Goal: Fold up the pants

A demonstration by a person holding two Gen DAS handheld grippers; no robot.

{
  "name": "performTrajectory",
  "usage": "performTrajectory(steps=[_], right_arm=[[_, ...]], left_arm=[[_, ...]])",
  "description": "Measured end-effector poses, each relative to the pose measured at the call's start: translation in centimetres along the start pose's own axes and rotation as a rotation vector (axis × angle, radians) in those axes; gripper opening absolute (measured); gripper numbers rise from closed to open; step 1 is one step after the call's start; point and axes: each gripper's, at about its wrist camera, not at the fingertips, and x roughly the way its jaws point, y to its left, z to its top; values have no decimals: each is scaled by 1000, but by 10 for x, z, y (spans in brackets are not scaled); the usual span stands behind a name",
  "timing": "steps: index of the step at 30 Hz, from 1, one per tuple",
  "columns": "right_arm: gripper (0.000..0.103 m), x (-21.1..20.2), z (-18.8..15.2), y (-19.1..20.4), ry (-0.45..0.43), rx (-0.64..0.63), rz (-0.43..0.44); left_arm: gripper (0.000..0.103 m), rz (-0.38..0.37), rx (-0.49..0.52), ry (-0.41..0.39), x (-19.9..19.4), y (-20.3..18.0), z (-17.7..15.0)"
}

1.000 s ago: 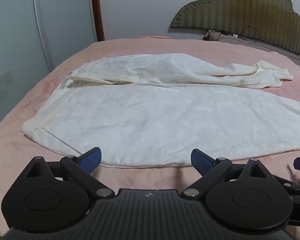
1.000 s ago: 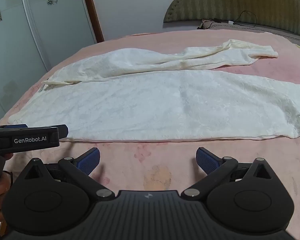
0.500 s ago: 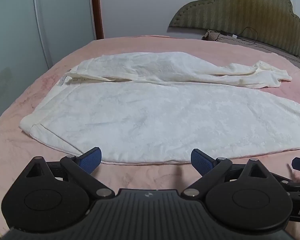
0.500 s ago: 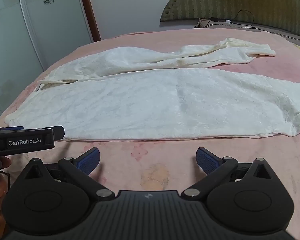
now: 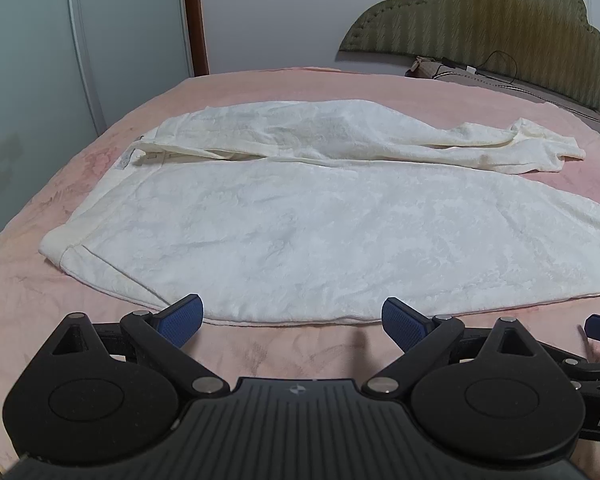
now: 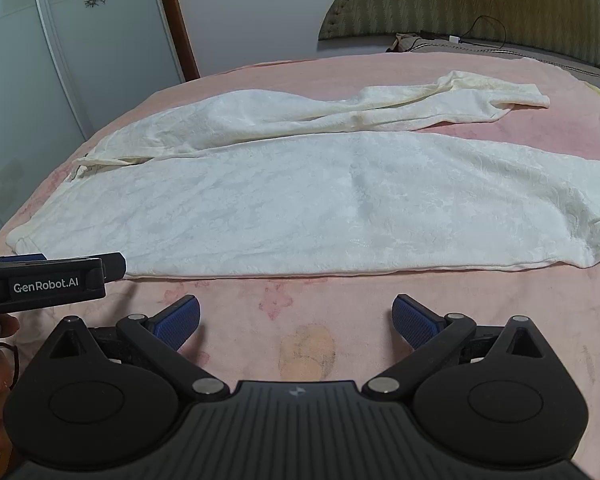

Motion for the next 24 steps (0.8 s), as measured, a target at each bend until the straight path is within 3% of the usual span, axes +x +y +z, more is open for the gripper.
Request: performTrajectory(steps=[24], right_arm=[[103, 1, 0, 1, 6, 1, 11]], left_arm=[[98, 1, 2, 3, 0, 1, -1]])
